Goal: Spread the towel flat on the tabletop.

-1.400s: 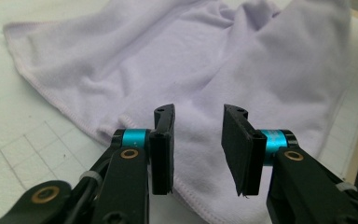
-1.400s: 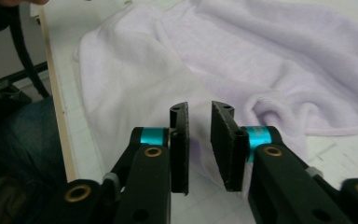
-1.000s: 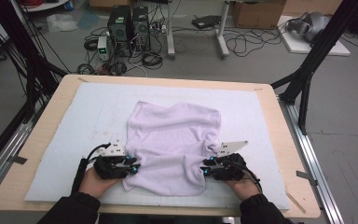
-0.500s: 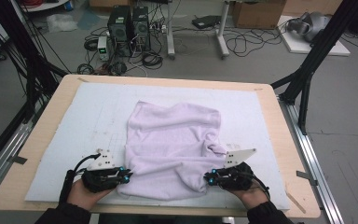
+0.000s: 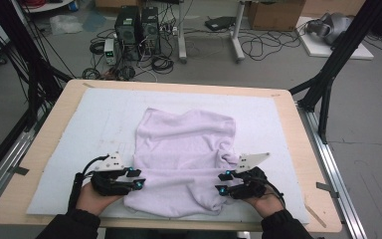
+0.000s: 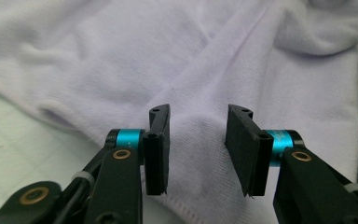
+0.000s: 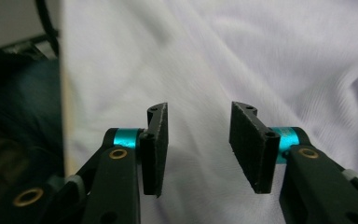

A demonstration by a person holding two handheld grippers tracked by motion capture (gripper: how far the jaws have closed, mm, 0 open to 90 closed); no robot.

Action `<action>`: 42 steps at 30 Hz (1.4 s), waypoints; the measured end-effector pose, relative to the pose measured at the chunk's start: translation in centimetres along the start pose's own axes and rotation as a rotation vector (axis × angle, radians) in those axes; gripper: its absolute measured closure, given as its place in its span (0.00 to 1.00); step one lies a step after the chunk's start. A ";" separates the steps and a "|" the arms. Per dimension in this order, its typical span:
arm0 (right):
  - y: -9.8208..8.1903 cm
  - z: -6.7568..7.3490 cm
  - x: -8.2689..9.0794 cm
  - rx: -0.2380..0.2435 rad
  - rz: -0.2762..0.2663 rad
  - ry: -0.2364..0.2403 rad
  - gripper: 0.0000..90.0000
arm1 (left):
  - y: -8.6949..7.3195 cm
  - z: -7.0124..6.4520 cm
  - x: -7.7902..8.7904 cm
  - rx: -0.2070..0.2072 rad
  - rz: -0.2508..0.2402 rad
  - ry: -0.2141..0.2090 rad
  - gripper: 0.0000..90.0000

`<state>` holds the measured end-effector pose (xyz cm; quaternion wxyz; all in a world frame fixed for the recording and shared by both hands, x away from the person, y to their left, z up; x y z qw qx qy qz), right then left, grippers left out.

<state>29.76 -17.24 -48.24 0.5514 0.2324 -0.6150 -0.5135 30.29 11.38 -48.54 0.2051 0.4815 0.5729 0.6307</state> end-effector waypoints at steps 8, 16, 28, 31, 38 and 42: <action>-1.9 1.0 -1.5 0.014 0.085 0.054 0.96 | -1.1 -0.7 -0.3 -0.010 0.037 -0.004 0.93; -2.2 3.7 -0.9 0.025 0.092 0.116 0.97 | -1.7 -2.5 1.8 -0.023 0.048 -0.024 0.95; 0.5 3.9 0.1 0.061 0.021 0.075 0.69 | 0.9 -2.2 2.8 -0.033 -0.060 -0.018 0.76; -0.1 2.1 -0.7 0.035 0.040 0.041 0.65 | 0.4 -1.4 1.2 -0.015 -0.025 -0.016 0.69; -1.8 2.0 -1.9 0.055 0.105 0.051 0.96 | -1.8 -1.9 -0.5 -0.020 0.035 -0.043 0.91; -2.0 2.9 -1.8 0.055 0.105 0.079 0.97 | -1.9 -2.4 0.4 -0.027 0.045 -0.048 0.94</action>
Point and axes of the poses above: each handheld gripper's, and its own axes: x roughly backward along the jaws, y roughly out of its top, z roughly to its left, the point moved 9 cm from there along -x, roughly forward along the jaws, and after that the axes turned 15 degrees about -z, right-handed, at the moved point
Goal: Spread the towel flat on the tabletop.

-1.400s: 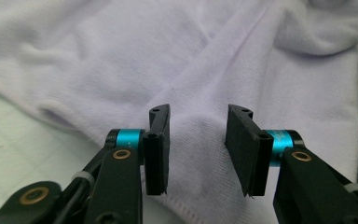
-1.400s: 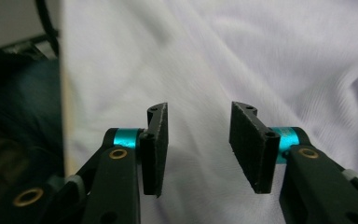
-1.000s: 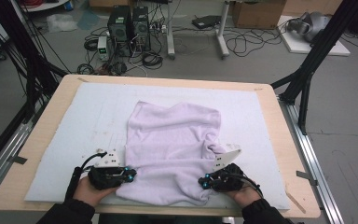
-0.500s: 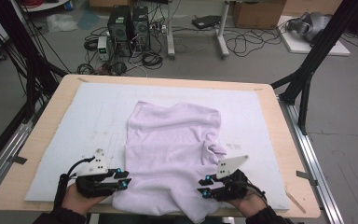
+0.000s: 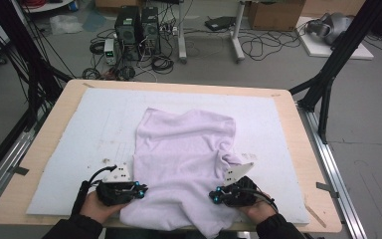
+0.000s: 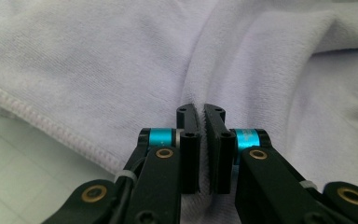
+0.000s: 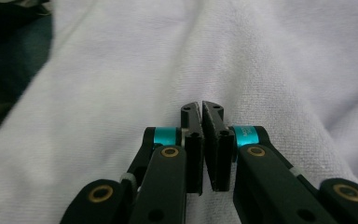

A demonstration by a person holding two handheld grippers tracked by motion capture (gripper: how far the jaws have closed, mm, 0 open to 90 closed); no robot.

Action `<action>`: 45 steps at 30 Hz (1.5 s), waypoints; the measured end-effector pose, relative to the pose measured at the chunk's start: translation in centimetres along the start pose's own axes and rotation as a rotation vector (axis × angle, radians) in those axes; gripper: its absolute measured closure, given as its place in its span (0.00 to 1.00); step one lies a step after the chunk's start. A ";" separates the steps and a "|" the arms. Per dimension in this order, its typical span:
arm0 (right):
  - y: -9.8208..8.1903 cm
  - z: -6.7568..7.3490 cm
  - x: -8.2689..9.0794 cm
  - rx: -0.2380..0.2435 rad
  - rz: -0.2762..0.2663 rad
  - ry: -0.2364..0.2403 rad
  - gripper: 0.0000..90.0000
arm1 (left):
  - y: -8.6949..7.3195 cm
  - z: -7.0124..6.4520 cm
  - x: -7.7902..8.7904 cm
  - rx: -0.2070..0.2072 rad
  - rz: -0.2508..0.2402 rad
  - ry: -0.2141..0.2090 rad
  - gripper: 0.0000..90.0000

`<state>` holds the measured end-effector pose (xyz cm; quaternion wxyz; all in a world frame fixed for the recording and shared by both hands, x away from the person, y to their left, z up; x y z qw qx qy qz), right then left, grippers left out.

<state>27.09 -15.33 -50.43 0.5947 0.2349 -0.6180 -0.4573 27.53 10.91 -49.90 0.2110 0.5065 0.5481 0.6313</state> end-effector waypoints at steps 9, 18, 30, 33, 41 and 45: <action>-0.1 5.0 0.7 0.028 -0.007 0.113 0.97 | -0.5 -3.3 2.7 -0.021 -0.017 -0.045 0.94; 2.1 2.4 1.6 0.051 -0.059 0.012 0.71 | 1.7 -1.4 2.5 -0.037 -0.085 -0.009 0.74; 0.5 -1.4 0.1 0.015 0.002 -0.049 0.94 | 0.0 1.6 -0.5 -0.002 -0.003 0.034 0.90; 0.5 -1.1 0.4 -0.002 -0.007 -0.033 0.96 | -0.1 1.3 -0.1 -0.019 0.022 0.037 0.97; 0.4 1.2 1.9 0.000 -0.040 -0.001 0.97 | -0.4 0.0 2.0 -0.023 0.009 0.028 0.98; 0.4 3.2 2.6 -0.004 -0.050 0.061 0.94 | -0.4 -1.7 3.3 -0.027 -0.021 -0.008 0.98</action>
Point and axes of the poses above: each handheld gripper's, and its own axes: x roughly backward along the jaws, y roughly out of its top, z roughly to its left, the point moved 9 cm from there along -x, roughly forward along the jaws, and after that the axes turned 15 degrees about -z, right-handed, at the moved point
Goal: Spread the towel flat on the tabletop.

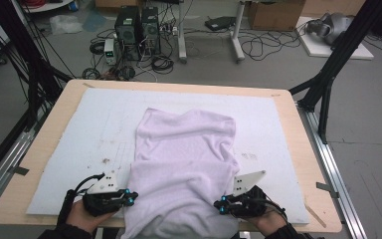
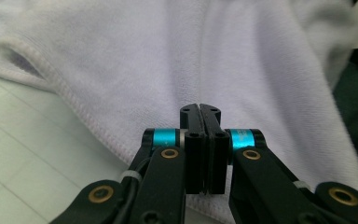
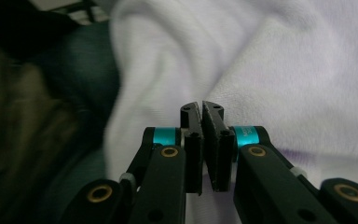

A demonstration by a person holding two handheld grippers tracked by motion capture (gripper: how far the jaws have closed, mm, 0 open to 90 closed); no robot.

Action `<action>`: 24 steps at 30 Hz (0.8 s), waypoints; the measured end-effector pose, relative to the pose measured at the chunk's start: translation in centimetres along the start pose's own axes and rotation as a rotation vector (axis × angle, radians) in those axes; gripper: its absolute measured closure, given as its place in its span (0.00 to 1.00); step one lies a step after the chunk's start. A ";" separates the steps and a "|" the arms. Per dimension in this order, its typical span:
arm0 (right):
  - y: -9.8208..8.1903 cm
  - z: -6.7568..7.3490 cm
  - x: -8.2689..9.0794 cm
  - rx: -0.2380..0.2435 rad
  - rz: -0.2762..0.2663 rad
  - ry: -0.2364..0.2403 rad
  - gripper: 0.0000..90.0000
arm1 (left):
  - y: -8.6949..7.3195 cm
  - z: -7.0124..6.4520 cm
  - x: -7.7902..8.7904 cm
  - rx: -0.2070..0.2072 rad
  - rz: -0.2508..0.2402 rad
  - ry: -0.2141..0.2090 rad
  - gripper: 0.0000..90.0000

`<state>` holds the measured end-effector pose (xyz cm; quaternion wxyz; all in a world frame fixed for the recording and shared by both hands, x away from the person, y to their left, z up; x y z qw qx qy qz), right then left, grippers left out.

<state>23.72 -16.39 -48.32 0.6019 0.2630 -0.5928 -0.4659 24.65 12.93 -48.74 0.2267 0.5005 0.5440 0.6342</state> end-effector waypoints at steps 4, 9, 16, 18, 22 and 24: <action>0.9 -0.6 1.0 -0.004 -0.060 -0.048 0.79 | 0.4 0.2 0.2 -0.012 -0.010 0.016 0.80; 0.0 -2.8 0.2 0.001 -0.011 -0.104 0.72 | 0.0 1.3 -1.5 -0.005 0.039 0.038 0.77; -1.4 -3.2 -0.8 -0.002 0.033 -0.102 0.93 | -0.6 1.1 -1.9 -0.018 0.073 0.037 0.96; -1.3 -2.9 -0.8 0.004 0.036 -0.093 0.94 | -0.6 1.0 -1.4 -0.013 0.068 0.037 0.97; -0.9 -1.5 -0.6 0.010 0.020 -0.048 0.94 | -0.9 0.6 0.1 -0.017 0.067 0.041 0.97; -0.2 -0.9 -0.2 0.027 -0.011 -0.034 0.92 | -1.0 0.3 1.0 -0.007 0.059 0.034 0.97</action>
Point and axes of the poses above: each handheld gripper's, and its own axes: x roughly backward along the jaws, y roughly out of its top, z roughly to its left, the point moved 9 cm from there along -x, roughly forward along the jaws, and after that the axes turned 15 degrees about -z, right-handed, at the moved point
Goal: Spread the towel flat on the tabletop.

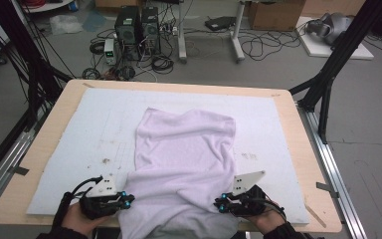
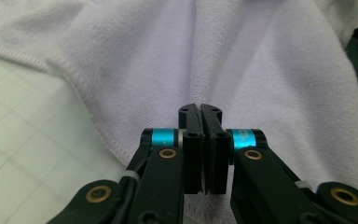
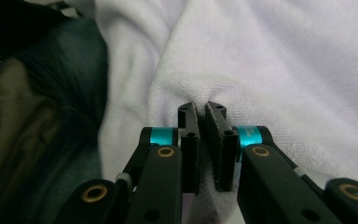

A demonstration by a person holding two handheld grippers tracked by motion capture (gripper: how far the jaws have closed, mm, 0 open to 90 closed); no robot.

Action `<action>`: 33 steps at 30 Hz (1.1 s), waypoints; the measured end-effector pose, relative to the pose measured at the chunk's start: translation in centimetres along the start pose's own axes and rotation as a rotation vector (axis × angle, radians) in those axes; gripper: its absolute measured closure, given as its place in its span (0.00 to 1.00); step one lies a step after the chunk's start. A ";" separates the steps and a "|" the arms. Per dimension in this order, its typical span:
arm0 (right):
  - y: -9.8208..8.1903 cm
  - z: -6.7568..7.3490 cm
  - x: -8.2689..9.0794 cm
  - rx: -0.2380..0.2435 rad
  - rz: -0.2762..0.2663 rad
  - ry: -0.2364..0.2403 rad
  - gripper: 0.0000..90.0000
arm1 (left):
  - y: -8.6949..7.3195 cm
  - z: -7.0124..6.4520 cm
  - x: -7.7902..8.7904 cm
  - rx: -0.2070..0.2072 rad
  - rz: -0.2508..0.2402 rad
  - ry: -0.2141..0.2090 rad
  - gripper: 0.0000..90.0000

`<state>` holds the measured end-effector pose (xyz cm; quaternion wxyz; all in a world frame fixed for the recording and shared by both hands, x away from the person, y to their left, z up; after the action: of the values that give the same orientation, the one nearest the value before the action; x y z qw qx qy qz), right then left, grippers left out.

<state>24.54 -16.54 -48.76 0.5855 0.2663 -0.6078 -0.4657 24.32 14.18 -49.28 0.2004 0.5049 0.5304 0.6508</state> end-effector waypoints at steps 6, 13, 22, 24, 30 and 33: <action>-0.1 -1.0 1.7 0.004 0.008 -0.072 0.84 | 0.5 0.8 0.5 0.014 -0.036 0.026 0.77; -2.1 -1.4 1.5 -0.019 0.055 -0.084 0.80 | -0.2 1.0 -1.6 0.008 0.001 0.020 0.84; -1.9 0.0 2.1 -0.012 0.064 -0.050 0.97 | 0.1 0.5 -0.1 0.018 -0.018 0.008 0.96; -1.5 0.9 2.8 -0.007 0.057 -0.042 0.97 | 0.3 0.2 0.4 0.010 -0.030 0.003 0.96; 0.1 0.8 4.9 -0.007 -0.012 -0.075 0.85 | 1.3 0.7 0.8 0.018 -0.072 0.003 0.74; -0.4 -0.6 4.1 -0.020 -0.002 -0.098 0.86 | 1.4 1.4 0.1 0.015 -0.070 0.025 0.73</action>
<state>24.36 -20.40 -47.30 0.5572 0.2381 -0.6308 -0.4847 25.91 14.47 -48.06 0.2126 0.4794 0.5549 0.6458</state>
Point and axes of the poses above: each handheld gripper's, and its own axes: x roughly backward along the jaws, y roughly out of its top, z roughly to its left, the point moved 9 cm from there along -x, roughly forward along the jaws, and after that the axes turned 15 degrees about -z, right-handed, at the moved point
